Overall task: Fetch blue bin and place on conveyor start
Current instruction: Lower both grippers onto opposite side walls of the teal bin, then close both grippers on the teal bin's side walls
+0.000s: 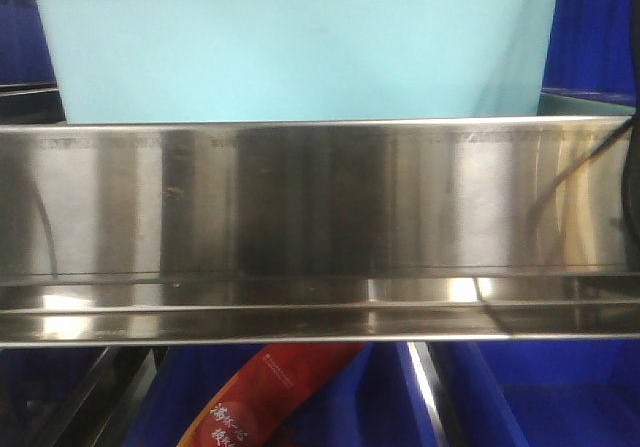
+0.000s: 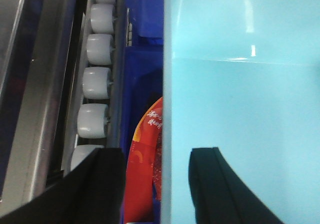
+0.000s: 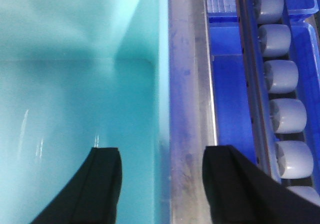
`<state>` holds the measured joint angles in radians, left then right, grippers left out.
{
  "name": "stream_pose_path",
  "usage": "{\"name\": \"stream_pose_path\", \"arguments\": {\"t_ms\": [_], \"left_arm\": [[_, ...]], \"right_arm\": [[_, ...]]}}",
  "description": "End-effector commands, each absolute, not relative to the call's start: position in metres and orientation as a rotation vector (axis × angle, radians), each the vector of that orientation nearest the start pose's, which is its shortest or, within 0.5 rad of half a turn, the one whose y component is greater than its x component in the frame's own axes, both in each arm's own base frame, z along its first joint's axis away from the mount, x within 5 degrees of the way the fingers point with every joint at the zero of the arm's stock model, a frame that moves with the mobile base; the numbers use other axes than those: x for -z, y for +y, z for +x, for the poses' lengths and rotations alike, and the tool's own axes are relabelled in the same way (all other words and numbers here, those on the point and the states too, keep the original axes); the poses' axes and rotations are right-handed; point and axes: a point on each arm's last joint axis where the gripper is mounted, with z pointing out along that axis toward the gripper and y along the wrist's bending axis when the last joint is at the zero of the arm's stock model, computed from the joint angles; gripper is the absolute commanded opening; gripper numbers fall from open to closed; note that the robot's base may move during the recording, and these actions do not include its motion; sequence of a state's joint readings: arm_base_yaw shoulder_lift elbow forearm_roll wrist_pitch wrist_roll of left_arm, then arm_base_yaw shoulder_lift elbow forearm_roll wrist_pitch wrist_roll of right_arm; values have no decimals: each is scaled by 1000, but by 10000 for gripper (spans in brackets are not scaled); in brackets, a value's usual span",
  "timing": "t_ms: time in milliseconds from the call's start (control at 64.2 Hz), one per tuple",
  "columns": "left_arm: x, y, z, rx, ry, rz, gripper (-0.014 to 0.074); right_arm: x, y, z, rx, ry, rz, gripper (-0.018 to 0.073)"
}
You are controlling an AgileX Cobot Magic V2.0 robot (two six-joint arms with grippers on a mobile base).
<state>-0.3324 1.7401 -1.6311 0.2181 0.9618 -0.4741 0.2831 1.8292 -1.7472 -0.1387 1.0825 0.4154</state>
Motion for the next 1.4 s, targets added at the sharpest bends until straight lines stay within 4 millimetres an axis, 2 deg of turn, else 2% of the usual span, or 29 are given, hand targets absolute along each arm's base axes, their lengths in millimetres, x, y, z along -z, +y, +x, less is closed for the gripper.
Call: {"name": "stream_pose_path", "arguments": {"t_ms": [0,872,950,1028,1122,1168,1386], "left_arm": [[-343,-113,370,68,2499,-87,230],[-333,-115,372,71,2550,-100,200],[-333,-115,372,71,2550,-100,197],[-333,-115,372,71,2550,-100,142],[-333,-116,372,74,2546,-97,-29],[-333,-118,372,80,2545,-91,-111],[-341,-132,366,22,2501,-69,-111]], "right_arm": [[-339,100,389,-59,2596,123,265],[-334,101,392,-55,2607,122,260],[-334,101,392,-55,2607,122,204],[-334,101,392,-55,2607,122,68],[-333,101,391,-45,2616,117,-165],[-333,103,390,-41,2615,109,-165],[-341,113,384,78,2564,79,-166]]}}
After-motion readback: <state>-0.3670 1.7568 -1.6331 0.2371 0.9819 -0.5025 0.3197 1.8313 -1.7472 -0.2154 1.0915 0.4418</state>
